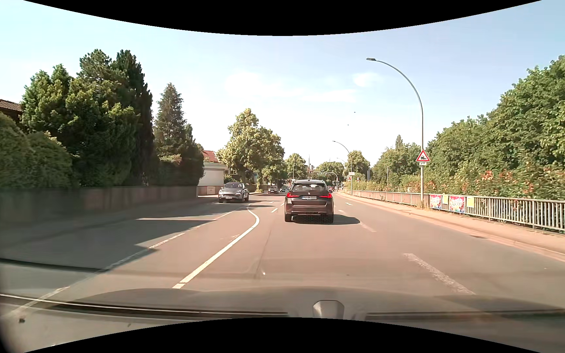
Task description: Follow the waypoints while adhering to traffic rules and regulations
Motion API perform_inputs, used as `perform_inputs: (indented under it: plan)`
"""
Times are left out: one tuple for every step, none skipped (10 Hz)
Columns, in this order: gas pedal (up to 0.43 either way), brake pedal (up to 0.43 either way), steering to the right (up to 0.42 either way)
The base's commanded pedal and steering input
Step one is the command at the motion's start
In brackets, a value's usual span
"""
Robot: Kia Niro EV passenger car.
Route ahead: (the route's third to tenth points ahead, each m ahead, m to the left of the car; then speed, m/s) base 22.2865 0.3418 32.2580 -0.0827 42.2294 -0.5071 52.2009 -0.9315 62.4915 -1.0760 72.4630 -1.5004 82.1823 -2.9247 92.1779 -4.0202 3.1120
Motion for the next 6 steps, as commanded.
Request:
perform_inputs:
  plan:
    - [0.000, 0.006, 0.003]
    - [0.000, 0.006, 0.003]
    - [0.000, 0.006, 0.003]
    - [0.000, 0.006, 0.003]
    - [0.000, 0.006, 0.003]
    - [0.000, 0.006, 0.004]
